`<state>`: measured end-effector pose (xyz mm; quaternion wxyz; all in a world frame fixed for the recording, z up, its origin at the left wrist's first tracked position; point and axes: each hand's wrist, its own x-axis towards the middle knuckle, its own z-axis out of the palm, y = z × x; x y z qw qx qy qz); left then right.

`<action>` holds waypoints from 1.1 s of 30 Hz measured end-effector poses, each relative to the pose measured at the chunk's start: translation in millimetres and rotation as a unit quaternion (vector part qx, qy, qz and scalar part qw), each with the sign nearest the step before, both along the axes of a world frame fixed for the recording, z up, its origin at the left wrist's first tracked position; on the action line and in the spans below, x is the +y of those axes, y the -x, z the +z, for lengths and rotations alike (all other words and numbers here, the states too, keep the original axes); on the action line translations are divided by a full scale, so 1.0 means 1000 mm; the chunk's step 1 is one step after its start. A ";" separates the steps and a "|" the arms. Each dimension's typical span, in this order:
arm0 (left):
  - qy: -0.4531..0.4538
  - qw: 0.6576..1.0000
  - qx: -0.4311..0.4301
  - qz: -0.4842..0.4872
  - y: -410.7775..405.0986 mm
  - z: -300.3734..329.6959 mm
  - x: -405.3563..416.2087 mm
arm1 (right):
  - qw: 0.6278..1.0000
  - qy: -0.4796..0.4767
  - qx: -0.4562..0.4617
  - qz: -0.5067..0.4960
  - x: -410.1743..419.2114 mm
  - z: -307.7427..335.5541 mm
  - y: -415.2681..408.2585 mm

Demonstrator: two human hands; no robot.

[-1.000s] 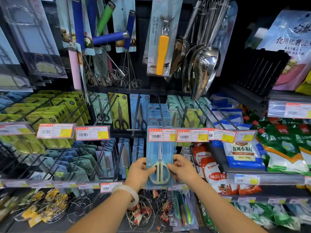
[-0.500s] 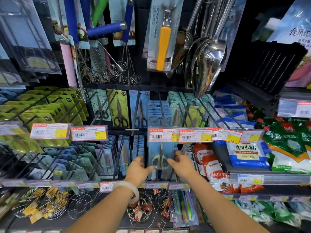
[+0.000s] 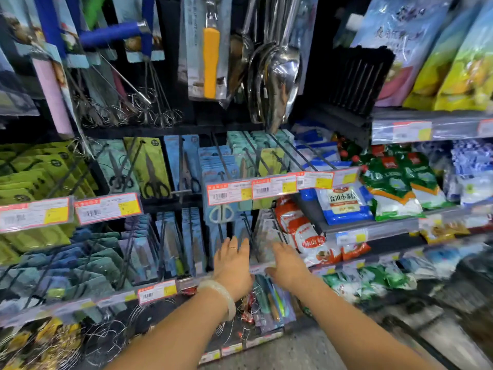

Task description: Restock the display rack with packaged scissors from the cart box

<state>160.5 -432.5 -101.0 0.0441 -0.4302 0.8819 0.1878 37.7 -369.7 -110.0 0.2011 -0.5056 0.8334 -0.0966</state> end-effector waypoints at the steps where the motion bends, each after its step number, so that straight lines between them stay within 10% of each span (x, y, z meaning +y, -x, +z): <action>1: 0.010 1.000 -0.011 -0.027 0.007 0.000 0.008 | 0.999 -0.004 0.032 -0.009 0.014 -0.003 0.002; 10: 0.071 0.970 -0.043 -0.227 0.101 0.011 0.110 | 0.973 -0.092 0.156 -0.143 0.156 0.007 0.063; 33: 0.081 0.868 -0.066 -0.485 0.371 0.032 0.449 | 0.902 -0.106 0.080 -0.412 0.537 0.022 0.270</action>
